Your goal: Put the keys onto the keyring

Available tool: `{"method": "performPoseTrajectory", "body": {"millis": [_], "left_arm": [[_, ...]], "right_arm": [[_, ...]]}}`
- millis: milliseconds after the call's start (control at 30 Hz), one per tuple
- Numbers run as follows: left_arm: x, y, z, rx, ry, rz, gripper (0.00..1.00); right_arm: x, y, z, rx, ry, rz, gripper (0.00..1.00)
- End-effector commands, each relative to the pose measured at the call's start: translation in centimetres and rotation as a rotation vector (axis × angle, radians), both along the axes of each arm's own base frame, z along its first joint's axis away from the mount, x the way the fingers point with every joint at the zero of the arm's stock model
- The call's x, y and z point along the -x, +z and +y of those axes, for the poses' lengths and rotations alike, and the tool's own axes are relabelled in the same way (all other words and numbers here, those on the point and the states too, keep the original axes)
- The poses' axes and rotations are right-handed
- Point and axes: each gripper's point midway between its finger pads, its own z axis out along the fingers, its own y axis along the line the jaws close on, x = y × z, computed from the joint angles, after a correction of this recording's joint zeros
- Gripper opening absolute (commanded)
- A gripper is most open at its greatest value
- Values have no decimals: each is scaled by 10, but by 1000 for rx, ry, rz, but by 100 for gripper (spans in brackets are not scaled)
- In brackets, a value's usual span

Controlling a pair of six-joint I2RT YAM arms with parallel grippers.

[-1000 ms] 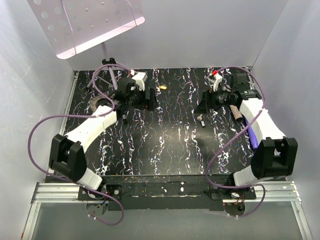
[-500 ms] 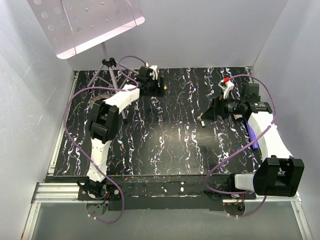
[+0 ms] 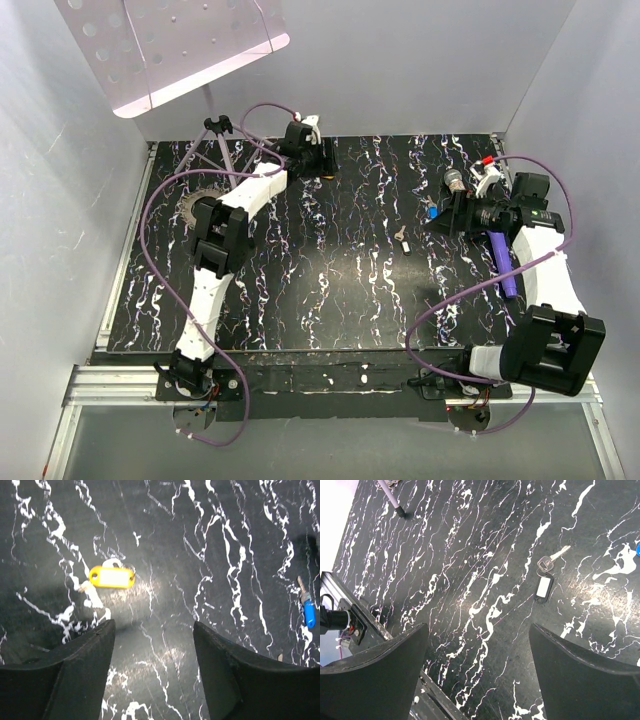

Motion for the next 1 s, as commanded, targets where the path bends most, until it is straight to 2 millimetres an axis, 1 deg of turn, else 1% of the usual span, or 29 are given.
{"method": "performPoseTrajectory", "body": {"millis": [0, 267, 333, 400, 467, 567, 633, 667, 733, 767, 833, 967], "left_arm": [[-18, 10, -11, 36, 17, -48, 58], [-36, 9, -22, 116, 70, -70, 56], [-42, 8, -23, 140, 93, -75, 54], [-46, 4, -25, 165, 116, -69, 49], [-51, 5, -28, 194, 134, -70, 45], [-56, 7, -31, 219, 147, -80, 44], [-60, 8, -30, 224, 164, -83, 42], [-62, 4, -29, 218, 178, -80, 41], [-65, 3, -29, 229, 188, -80, 41], [-66, 0, -29, 235, 192, -75, 40], [-69, 1, -31, 252, 206, -72, 36], [-77, -7, -24, 262, 249, -53, 34]], "right_arm": [[-3, 0, -4, -20, -14, -11, 89], [-5, -7, -6, -31, -19, 13, 89], [-5, -7, -6, -35, -16, 15, 89], [-5, -7, -6, -37, -15, 16, 89], [-6, -7, -7, -37, -17, 16, 89], [-5, -8, -6, -40, -16, 22, 89], [-6, -7, -7, -41, -15, 20, 89], [-5, -8, -6, -43, -12, 23, 89], [-5, -8, -6, -43, -12, 25, 89], [-5, -7, -6, -45, -12, 26, 89], [-4, -7, -5, -49, -9, 28, 89], [-5, -7, -6, -52, -12, 24, 89]]}}
